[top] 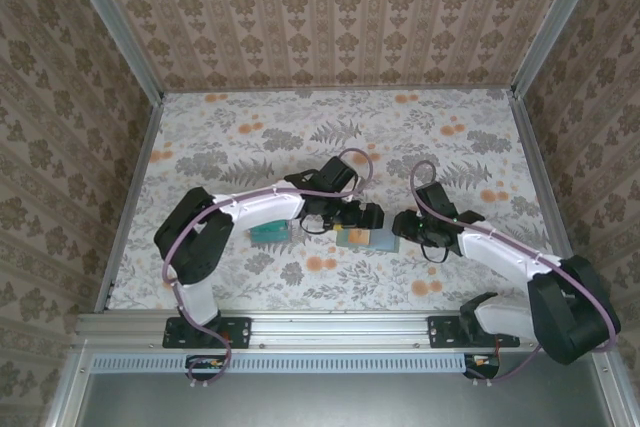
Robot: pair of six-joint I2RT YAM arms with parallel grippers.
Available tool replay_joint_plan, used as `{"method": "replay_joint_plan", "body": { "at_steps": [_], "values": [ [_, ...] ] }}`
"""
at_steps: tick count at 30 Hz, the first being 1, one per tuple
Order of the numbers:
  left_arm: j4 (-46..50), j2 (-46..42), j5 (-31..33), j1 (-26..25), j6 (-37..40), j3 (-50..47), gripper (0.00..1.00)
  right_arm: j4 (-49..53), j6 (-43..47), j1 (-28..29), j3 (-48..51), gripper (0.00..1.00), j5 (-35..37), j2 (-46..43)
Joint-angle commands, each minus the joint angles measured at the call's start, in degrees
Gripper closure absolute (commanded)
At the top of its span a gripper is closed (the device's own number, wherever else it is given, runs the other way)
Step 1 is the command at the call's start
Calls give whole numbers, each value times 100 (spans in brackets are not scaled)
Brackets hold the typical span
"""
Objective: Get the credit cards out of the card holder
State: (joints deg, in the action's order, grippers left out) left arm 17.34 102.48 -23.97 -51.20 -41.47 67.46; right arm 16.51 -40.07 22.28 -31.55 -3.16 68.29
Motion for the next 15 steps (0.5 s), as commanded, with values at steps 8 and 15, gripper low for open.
{"method": "replay_joint_plan", "body": {
  "at_steps": [8, 15],
  "values": [
    [48, -290, 298, 373, 96, -487, 18, -208, 289, 44, -621, 63, -1188, -27],
    [15, 38, 321, 378, 74, -443, 70, -975, -216, 240, -589, 74, -1818, 708]
  ]
}}
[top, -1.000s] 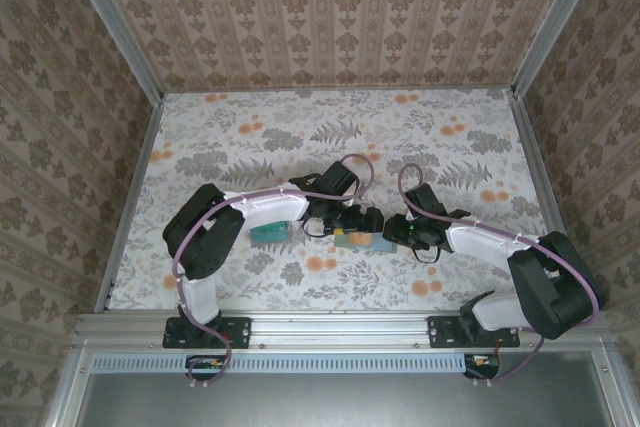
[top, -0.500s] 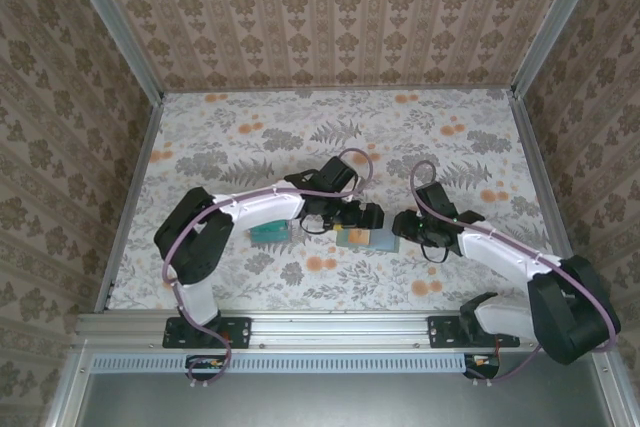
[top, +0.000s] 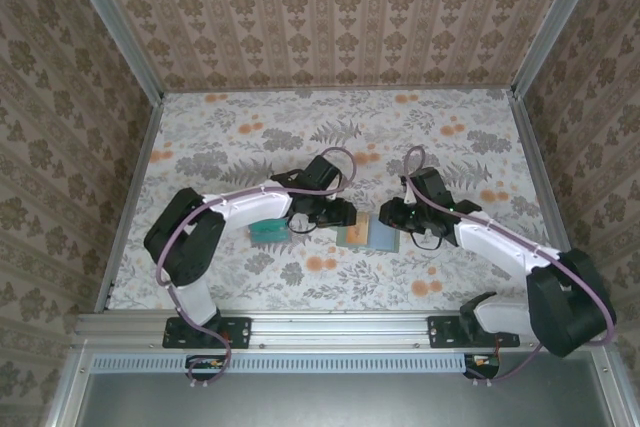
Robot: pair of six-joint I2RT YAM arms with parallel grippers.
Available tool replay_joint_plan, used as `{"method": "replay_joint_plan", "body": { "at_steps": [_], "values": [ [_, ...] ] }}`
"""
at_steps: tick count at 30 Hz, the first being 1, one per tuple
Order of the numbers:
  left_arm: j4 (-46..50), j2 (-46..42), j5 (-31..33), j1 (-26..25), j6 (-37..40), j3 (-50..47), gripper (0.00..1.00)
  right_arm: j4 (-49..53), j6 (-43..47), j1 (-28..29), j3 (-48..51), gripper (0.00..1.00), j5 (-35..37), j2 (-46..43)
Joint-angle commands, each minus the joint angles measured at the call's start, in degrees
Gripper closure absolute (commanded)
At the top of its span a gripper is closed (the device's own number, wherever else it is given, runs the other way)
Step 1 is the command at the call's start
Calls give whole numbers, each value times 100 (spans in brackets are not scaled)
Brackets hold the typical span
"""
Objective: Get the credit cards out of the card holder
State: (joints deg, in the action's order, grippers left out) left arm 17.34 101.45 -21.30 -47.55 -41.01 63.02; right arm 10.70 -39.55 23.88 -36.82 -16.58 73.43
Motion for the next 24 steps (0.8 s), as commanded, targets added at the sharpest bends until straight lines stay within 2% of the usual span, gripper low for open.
{"method": "replay_joint_plan", "body": {
  "at_steps": [1, 3, 5, 11, 24],
  "values": [
    [16, 170, 72, 9, 19, 0, 75, -466, -319, 108, -54, 75, -506, 295],
    [30, 240, 80, 16, 7, 0, 77, -572, -397, 126, -45, 76, -585, 468],
    [49, 329, 73, 8, 6, 28, 84, -634, -460, 129, -36, 77, -619, 585],
    [128, 519, 91, -51, 6, 85, 86, -875, -619, 134, 42, 79, -723, 1118],
    [279, 719, 117, -158, -21, 136, 92, -985, -655, 135, 69, 81, -732, 1508]
  ]
}}
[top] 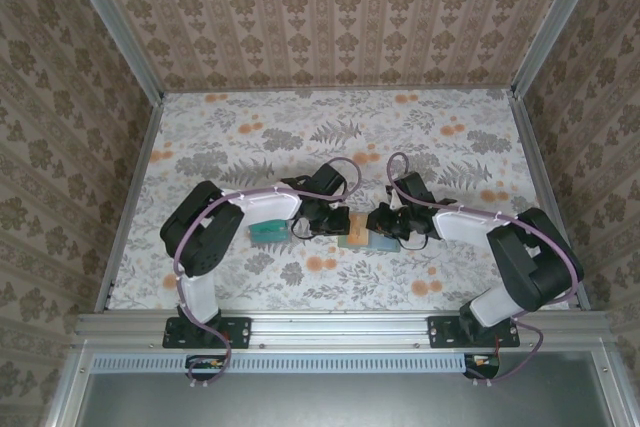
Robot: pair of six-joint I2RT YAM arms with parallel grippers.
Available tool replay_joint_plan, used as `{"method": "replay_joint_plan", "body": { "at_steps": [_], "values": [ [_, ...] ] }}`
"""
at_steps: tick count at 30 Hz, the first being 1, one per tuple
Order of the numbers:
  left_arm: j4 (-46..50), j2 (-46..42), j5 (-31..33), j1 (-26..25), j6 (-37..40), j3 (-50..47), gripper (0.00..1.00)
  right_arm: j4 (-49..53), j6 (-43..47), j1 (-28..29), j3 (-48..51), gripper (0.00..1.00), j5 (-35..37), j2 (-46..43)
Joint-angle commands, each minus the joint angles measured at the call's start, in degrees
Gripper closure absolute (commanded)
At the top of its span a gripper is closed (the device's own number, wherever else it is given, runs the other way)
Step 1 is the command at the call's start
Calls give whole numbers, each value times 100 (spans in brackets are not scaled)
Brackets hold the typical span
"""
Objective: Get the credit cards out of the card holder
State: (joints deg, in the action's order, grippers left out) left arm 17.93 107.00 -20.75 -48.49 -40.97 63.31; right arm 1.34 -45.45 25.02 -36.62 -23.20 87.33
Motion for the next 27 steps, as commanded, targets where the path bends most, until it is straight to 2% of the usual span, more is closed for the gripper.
{"method": "replay_joint_plan", "body": {
  "at_steps": [1, 9, 22, 25, 27],
  "values": [
    [221, 163, 69, -64, -32, 95, 92, -23, -60, 21, 58, 81, -41, 129],
    [263, 163, 89, -64, -25, 87, 92, 208, 34, 12, 111, 79, 145, 20],
    [246, 207, 44, -90, -29, 130, 93, -346, -67, 23, 120, 81, -457, 363],
    [247, 207, 45, -90, -22, 131, 94, -354, -60, 21, 120, 87, -490, 382],
    [272, 215, 41, -88, -17, 149, 94, -359, -57, 22, 127, 96, -521, 377]
  ]
}}
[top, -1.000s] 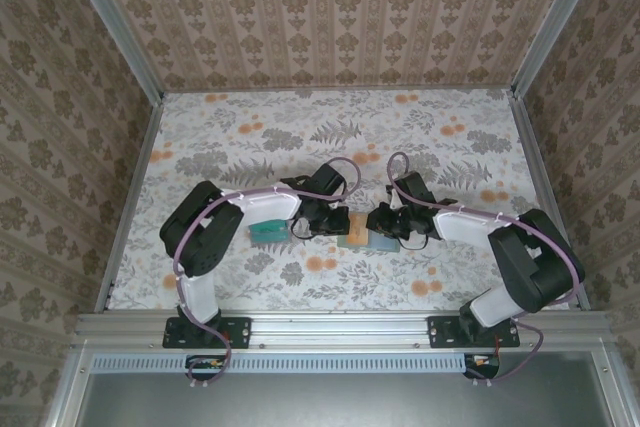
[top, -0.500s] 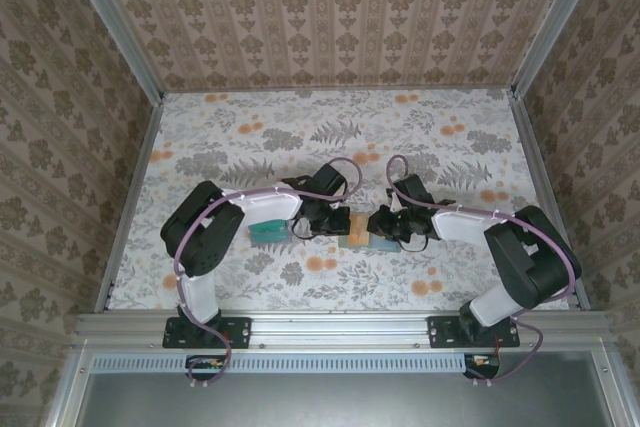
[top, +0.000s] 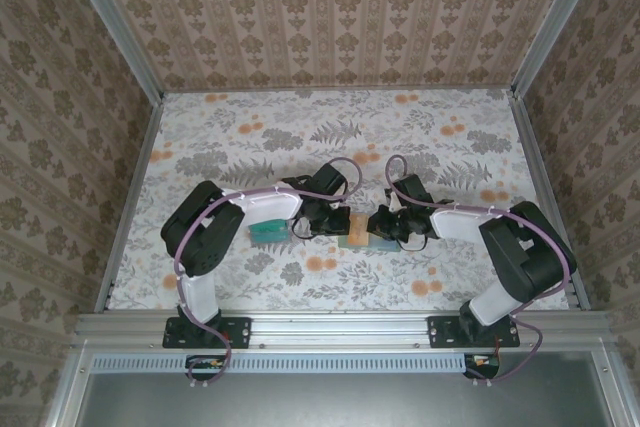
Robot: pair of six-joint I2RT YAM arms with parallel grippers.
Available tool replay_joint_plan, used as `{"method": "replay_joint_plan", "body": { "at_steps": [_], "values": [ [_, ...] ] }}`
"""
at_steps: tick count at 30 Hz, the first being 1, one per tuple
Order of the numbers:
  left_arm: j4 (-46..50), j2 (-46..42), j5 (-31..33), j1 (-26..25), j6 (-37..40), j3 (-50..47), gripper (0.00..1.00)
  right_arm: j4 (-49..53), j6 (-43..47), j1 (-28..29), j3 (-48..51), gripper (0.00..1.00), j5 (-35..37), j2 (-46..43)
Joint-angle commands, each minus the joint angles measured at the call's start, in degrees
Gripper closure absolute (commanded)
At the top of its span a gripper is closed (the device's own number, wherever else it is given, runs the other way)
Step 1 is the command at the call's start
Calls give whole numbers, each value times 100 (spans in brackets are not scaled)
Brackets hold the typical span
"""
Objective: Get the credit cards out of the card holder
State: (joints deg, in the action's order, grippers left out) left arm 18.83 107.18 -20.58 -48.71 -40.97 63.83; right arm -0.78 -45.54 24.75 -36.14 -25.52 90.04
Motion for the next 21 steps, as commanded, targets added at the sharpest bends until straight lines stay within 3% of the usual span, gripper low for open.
{"method": "replay_joint_plan", "body": {
  "at_steps": [1, 11, 19, 21],
  "values": [
    [195, 196, 35, -69, -23, 100, 95, -128, -51, 40, 82, 100, -272, 94],
    [437, 173, 269, 14, -103, -3, 100, 514, 277, -220, 132, 100, -45, -321],
    [388, 189, 197, 28, -118, -17, 100, 406, 340, -346, 239, 100, -258, -433],
    [352, 209, 147, 28, -109, 7, 100, 219, 280, -333, 238, 96, -382, -432]
  ]
}}
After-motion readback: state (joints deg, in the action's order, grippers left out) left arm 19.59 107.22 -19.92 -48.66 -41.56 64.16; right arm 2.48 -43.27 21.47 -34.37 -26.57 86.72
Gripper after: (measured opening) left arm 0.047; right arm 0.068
